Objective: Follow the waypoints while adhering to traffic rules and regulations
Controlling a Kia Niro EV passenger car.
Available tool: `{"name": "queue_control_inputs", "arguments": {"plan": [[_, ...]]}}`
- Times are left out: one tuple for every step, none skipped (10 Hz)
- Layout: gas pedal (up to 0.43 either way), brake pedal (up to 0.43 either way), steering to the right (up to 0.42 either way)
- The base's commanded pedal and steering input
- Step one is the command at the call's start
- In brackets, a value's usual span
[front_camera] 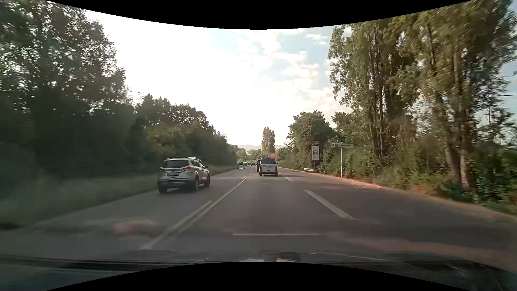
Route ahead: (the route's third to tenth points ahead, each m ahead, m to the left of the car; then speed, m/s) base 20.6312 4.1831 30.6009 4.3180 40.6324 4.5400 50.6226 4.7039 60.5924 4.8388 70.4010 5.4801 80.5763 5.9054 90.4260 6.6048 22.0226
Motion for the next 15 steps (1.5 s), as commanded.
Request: {"name": "queue_control_inputs", "arguments": {"plan": [[0.209,0.000,-0.002],[0.209,0.000,-0.002],[0.209,0.000,-0.003],[0.209,0.000,-0.003],[0.209,0.000,-0.003],[0.209,0.000,-0.003],[0.209,0.000,-0.003],[0.209,0.000,-0.003],[0.220,0.000,-0.004],[0.220,0.000,-0.004],[0.220,0.000,-0.004],[0.220,0.000,-0.004],[0.220,0.000,-0.004],[0.220,0.000,-0.004],[0.220,0.000,-0.004]]}}
